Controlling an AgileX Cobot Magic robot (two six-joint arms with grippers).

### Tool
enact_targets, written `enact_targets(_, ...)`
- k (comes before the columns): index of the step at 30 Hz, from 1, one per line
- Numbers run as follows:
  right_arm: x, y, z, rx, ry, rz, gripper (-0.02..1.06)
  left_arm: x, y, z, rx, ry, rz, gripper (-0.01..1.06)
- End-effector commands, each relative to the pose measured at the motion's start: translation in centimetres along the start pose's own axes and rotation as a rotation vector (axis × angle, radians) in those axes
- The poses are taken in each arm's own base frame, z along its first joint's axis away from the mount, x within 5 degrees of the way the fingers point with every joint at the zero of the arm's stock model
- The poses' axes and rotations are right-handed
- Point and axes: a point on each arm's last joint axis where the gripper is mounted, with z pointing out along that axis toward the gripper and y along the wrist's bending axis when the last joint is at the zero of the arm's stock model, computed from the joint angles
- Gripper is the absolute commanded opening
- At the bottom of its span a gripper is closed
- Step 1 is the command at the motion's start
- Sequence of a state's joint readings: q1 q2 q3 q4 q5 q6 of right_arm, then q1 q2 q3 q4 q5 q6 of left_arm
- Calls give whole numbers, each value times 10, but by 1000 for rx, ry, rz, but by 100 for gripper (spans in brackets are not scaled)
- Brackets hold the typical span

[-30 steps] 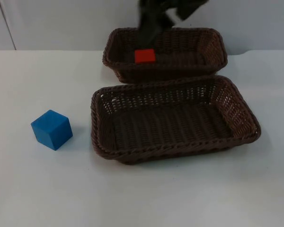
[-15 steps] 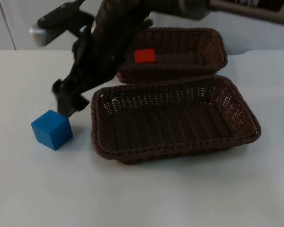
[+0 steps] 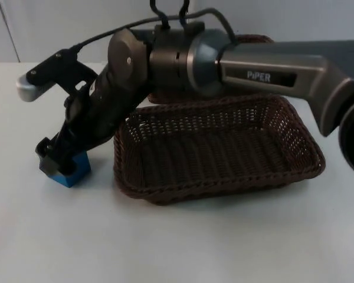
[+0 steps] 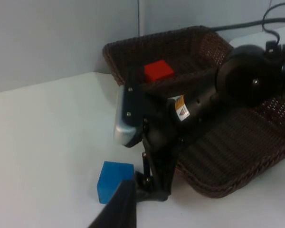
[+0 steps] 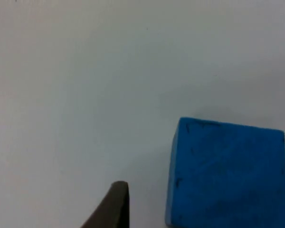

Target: Pick up one cube with the left hand and place it into the upper basket. Pick up one cube with the right hand and place it into the lower basket.

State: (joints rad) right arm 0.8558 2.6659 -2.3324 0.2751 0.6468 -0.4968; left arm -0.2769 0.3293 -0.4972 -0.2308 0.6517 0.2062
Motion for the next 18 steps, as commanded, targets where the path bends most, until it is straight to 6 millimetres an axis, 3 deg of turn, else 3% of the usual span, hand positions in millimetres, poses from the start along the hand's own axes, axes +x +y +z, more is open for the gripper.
enact_targets(1, -4, 3, 2, -3, -42, 14, 105, 1, 0, 0, 4, 0, -10, 105)
enact_targets(7, 8, 4, 16, -11, -28, 22, 105, 1, 0, 0, 4, -1, -10, 105)
enact_targets(18, 7, 2, 18, 5, -54, 21, 100, 1, 0, 0, 4, -1, -10, 105)
